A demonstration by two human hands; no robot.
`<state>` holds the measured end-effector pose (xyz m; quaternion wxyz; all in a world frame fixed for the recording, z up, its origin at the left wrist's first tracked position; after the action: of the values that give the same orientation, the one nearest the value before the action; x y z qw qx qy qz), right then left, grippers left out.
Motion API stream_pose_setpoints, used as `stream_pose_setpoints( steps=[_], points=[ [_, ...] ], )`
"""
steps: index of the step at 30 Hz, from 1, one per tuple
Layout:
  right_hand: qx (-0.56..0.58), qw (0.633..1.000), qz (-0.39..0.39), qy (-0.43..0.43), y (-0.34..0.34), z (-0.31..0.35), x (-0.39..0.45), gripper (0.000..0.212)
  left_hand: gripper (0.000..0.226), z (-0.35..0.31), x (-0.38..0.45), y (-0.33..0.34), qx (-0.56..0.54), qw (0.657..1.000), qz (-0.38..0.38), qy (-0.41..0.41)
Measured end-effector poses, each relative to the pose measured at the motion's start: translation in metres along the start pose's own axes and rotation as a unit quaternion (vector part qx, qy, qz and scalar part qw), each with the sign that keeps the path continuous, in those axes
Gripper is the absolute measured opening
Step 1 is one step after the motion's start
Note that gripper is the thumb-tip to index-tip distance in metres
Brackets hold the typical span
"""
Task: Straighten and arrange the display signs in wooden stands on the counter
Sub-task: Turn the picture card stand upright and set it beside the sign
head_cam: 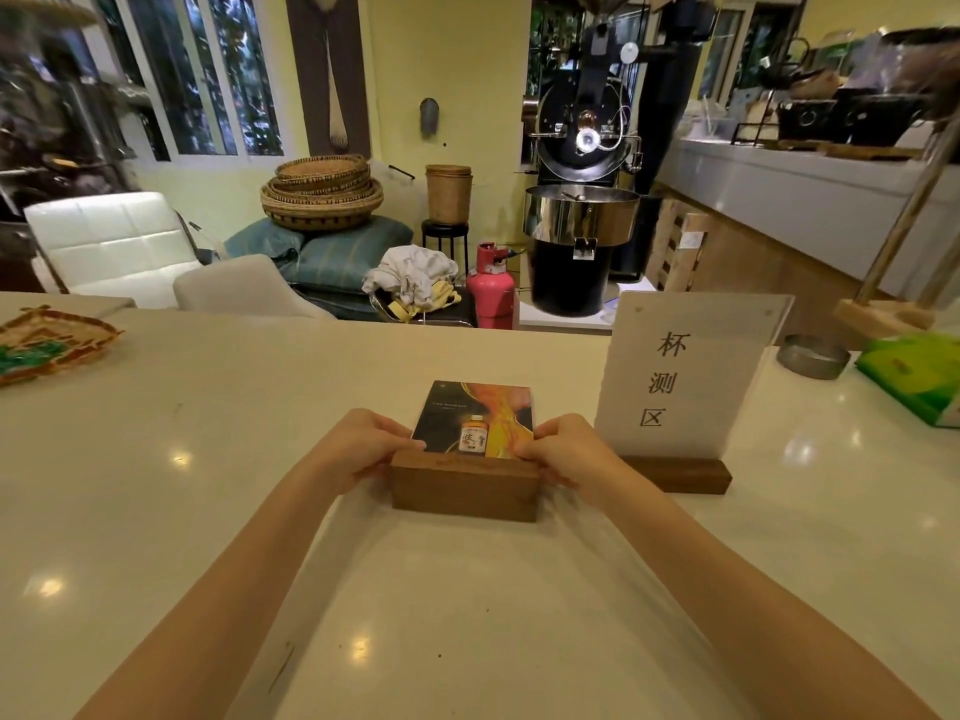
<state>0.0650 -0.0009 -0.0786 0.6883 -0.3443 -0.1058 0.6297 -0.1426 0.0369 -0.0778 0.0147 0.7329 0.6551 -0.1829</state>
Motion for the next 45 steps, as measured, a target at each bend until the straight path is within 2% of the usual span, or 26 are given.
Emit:
stream_pose_setpoints(
  steps=[4,8,14,22,26,39,45],
  points=[
    [0.034,0.999,-0.013,-0.037,0.0,0.006,-0.005,0.031,0.031,-0.001,-0.004,0.0,-0.012,1.0,-0.01,0.025],
    [0.07,0.993,-0.04,-0.086,-0.004,0.015,-0.007,0.039,0.04,-0.006,-0.01,-0.005,-0.042,0.996,-0.029,0.075],
    [0.051,0.978,-0.104,-0.176,-0.009,0.024,-0.01,0.044,0.038,-0.013,-0.022,-0.004,-0.041,0.987,-0.067,0.139],
    [0.051,0.959,-0.123,-0.252,-0.014,0.02,-0.023,0.042,0.035,-0.014,-0.04,0.0,-0.017,0.978,-0.085,0.189],
    [0.055,0.954,-0.126,-0.266,-0.015,0.015,-0.029,0.041,0.026,-0.011,-0.047,0.0,-0.013,0.975,-0.068,0.212],
    [0.049,0.945,-0.129,-0.296,-0.02,0.002,-0.041,0.034,0.022,-0.002,-0.068,0.012,0.018,0.962,-0.074,0.264],
    [0.028,0.945,-0.141,-0.293,-0.021,0.0,-0.041,0.032,0.023,-0.002,-0.069,0.014,0.012,0.962,-0.078,0.26]
  ],
)
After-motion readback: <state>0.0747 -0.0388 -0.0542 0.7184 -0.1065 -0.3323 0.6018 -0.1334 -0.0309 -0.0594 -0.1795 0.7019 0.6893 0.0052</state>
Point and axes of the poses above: each hand's wrist, its own x-axis towards the middle knuckle, its own y-axis out of the palm, z = x × y, the point moved 4 cm from there along x, towards the middle knuckle, and after that the axes turned 12 degrees about -x, right-handed, at the moved point
